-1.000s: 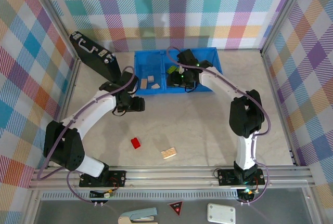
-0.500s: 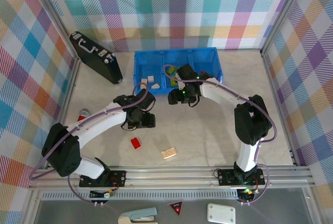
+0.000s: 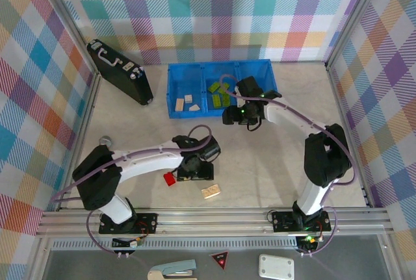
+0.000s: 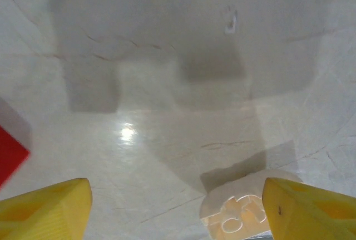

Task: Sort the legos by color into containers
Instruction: Pick up the lego from the middle-left of the table.

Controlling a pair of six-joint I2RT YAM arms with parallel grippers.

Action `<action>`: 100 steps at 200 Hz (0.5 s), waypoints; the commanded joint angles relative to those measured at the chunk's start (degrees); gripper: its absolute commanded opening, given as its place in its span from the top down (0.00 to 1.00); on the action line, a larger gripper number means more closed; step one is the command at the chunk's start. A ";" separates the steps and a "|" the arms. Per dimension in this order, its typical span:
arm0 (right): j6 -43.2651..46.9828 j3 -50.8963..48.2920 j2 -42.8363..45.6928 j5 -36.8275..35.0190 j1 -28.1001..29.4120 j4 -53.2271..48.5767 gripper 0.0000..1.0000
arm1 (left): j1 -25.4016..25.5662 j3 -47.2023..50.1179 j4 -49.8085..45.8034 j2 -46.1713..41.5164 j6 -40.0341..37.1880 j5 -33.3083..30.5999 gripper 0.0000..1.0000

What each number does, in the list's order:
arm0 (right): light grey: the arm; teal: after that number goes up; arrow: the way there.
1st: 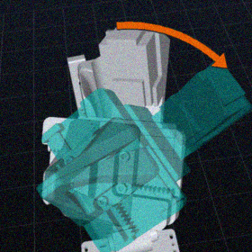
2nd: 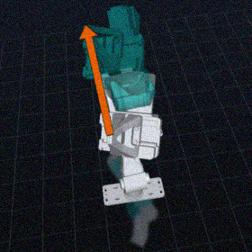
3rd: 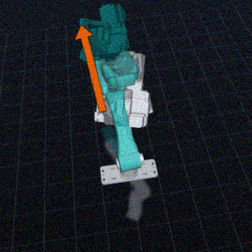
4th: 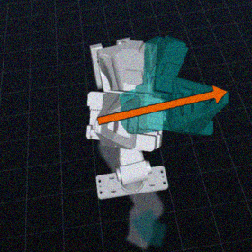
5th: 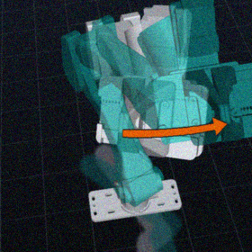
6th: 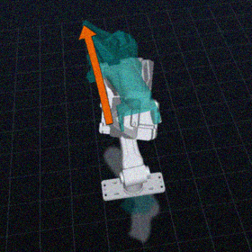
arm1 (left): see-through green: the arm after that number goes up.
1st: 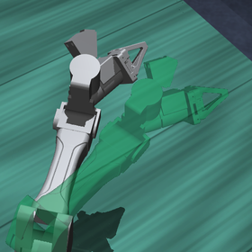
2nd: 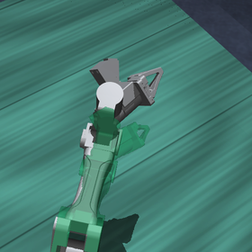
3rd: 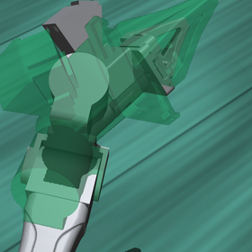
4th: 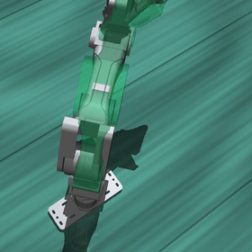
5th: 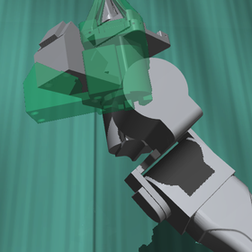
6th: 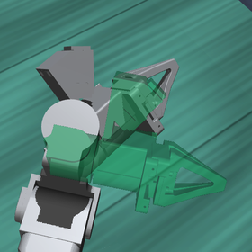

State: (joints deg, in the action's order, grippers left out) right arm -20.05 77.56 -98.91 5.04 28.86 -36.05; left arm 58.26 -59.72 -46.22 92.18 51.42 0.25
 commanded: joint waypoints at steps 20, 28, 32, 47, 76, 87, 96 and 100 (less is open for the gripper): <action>-0.07 -2.23 3.92 3.90 -0.56 2.68 0.34 | 6.61 -7.02 -1.95 6.76 9.51 -1.96 0.15; -0.23 -2.70 4.45 4.55 -0.56 3.10 0.34 | 7.66 -8.40 -3.24 7.89 10.64 -3.04 0.13; -0.29 -2.83 4.71 4.78 -0.52 3.20 0.34 | 8.09 -8.83 -3.56 8.32 11.32 -3.21 0.12; -0.17 -3.24 5.66 5.23 -0.53 3.35 0.34 | 9.34 -9.18 -3.27 9.43 13.68 -3.03 0.08; -0.51 -4.12 7.81 6.50 -0.56 3.65 0.33 | 10.71 -7.79 -1.05 10.82 17.56 -1.99 0.03; -0.51 -4.44 8.52 6.78 -0.56 3.86 0.33 | 11.06 -7.05 -0.22 11.26 18.71 -1.45 0.02; -0.59 -4.81 9.27 7.05 -0.56 4.20 0.33 | 11.29 -6.89 -0.25 11.37 19.40 -1.46 0.01; -0.67 -4.95 9.50 7.19 -0.56 4.30 0.33 | 11.46 -6.90 -0.35 11.35 19.65 -1.56 0.01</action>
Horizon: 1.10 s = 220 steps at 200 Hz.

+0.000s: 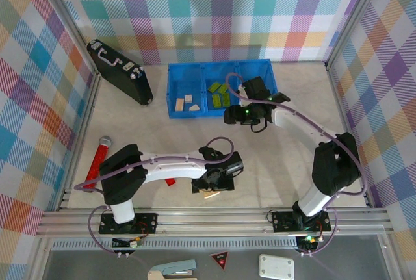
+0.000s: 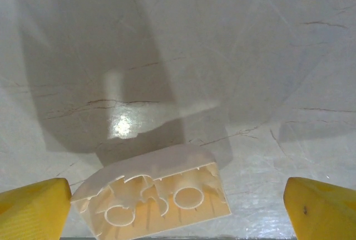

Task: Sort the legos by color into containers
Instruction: Pick up the lego from the middle-left of the table.

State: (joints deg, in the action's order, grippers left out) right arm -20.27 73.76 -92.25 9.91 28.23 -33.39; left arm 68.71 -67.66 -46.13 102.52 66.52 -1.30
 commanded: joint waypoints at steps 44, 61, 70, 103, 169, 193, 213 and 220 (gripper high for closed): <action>-0.82 -1.90 3.74 3.55 0.03 2.49 0.34 | 1.48 2.73 0.26 0.66 6.52 0.13 0.04; -0.65 -2.21 3.91 3.36 0.07 2.62 0.34 | 1.55 3.15 0.84 0.90 6.69 0.24 0.07; -0.65 -2.45 4.08 3.36 0.07 2.73 0.34 | 1.58 3.15 0.77 1.01 6.54 0.22 0.09; -0.64 -2.67 4.18 3.58 0.08 2.92 0.34 | 1.41 3.06 0.34 1.04 6.11 -0.01 0.17; -0.90 -2.89 4.06 4.15 0.07 3.19 0.34 | 1.30 1.27 -2.15 1.11 5.38 -1.32 0.24; -0.88 -2.96 4.27 4.15 0.07 3.30 0.34 | 1.33 0.97 -2.56 1.07 5.12 -1.62 0.27; -0.91 -3.00 4.36 4.14 0.12 3.24 0.34 | 1.32 0.73 -2.90 0.84 5.02 -2.10 0.31; -0.86 -3.09 4.40 4.05 0.07 3.24 0.34 | 1.27 0.56 -3.10 0.75 4.94 -2.29 0.33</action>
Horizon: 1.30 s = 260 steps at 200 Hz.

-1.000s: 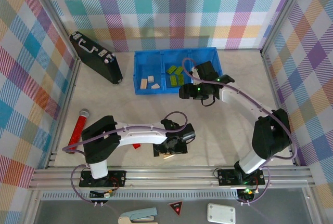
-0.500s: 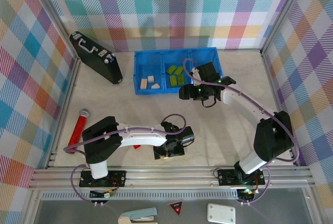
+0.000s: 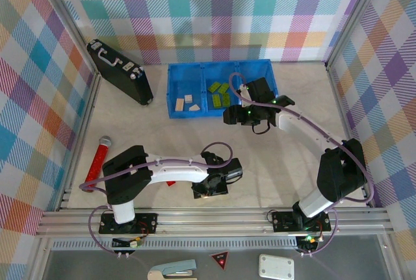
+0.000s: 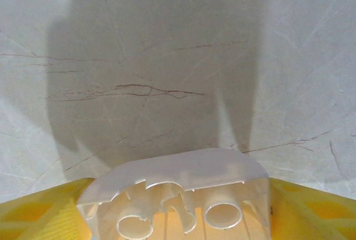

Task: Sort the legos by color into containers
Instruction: Pick up the lego from the middle-left of the table.

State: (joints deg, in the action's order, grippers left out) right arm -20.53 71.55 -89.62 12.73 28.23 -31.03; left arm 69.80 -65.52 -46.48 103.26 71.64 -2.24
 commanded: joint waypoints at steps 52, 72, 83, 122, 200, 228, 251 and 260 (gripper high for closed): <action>-0.56 -0.97 1.96 1.15 0.07 0.96 0.34 | 0.20 -3.09 -4.13 0.40 -1.04 -2.00 0.35; -0.60 -0.97 2.14 0.80 0.07 0.81 0.34 | 0.25 -4.06 -4.89 0.49 -1.77 -2.79 0.35; -0.47 -1.05 2.09 0.52 0.07 0.76 0.34 | 0.16 -4.72 -5.57 0.36 -2.26 -3.38 0.34; -0.08 -1.53 2.78 -1.92 -0.01 -0.10 0.34 | -1.83 -5.44 -5.38 -0.33 -5.10 -4.55 0.34; 1.41 -4.20 6.60 -9.56 -1.77 -4.97 0.34 | -10.91 -8.97 -4.82 -2.00 -16.46 -3.97 0.34; 1.28 -5.05 8.12 -12.82 -1.93 -7.36 0.34 | -16.29 -10.96 -4.85 -2.25 -22.04 -2.74 0.34; 0.81 -6.23 9.19 -14.59 -1.95 -8.49 0.34 | -20.67 -13.27 -5.46 -1.55 -27.71 -1.76 0.35; 0.33 -6.68 9.51 -15.31 -1.95 -9.00 0.34 | -22.46 -14.34 -5.97 -1.16 -30.29 -1.53 0.35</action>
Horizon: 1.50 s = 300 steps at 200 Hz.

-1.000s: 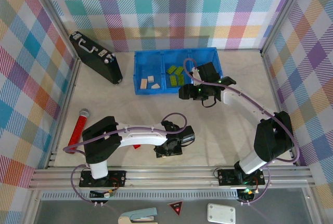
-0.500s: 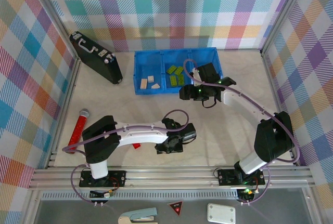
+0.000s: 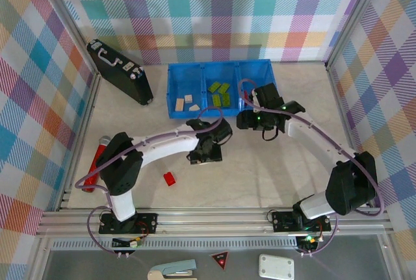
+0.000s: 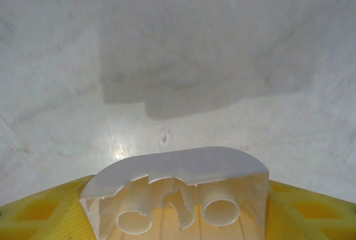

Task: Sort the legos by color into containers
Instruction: Pick up the lego from the middle-left of the table, then place the lego in the container.

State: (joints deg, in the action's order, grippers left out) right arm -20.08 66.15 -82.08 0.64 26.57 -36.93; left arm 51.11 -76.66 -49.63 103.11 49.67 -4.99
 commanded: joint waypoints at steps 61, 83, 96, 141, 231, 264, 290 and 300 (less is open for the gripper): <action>-5.44 -3.29 3.85 -6.34 -0.29 -6.07 0.34 | -14.86 -9.51 -4.62 1.47 -21.17 2.60 0.35; -7.42 -3.40 4.21 -6.97 -0.28 -7.23 0.35 | -18.76 -11.60 -4.01 2.19 -25.26 3.32 0.35; -8.28 -3.16 4.21 -7.20 -0.24 -7.93 0.35 | -20.58 -13.82 -3.38 3.38 -27.61 3.83 0.35; -8.19 -0.06 3.27 -7.86 -0.20 -10.91 0.35 | -24.57 -24.60 -3.36 10.23 -33.35 3.94 0.36; -7.09 4.42 0.35 -6.97 -0.21 -12.22 0.35 | -29.86 -37.18 -5.13 20.51 -36.74 5.26 0.37; -7.48 4.43 -0.01 -6.08 -0.20 -11.76 0.35 | -30.93 -38.08 -3.95 22.49 -37.27 8.36 0.37; -7.85 4.54 0.19 -4.98 -0.20 -11.64 0.35 | -31.81 -39.03 -2.60 23.96 -37.85 11.35 0.36; -7.83 4.58 0.17 -4.78 -0.20 -11.68 0.35 | -32.12 -39.89 -2.38 25.00 -37.74 12.54 0.36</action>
State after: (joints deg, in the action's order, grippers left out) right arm -27.66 69.01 -81.82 -5.69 26.57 -47.70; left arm 19.94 -113.30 -52.36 126.43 13.26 3.18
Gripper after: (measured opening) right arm 0.649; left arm 0.638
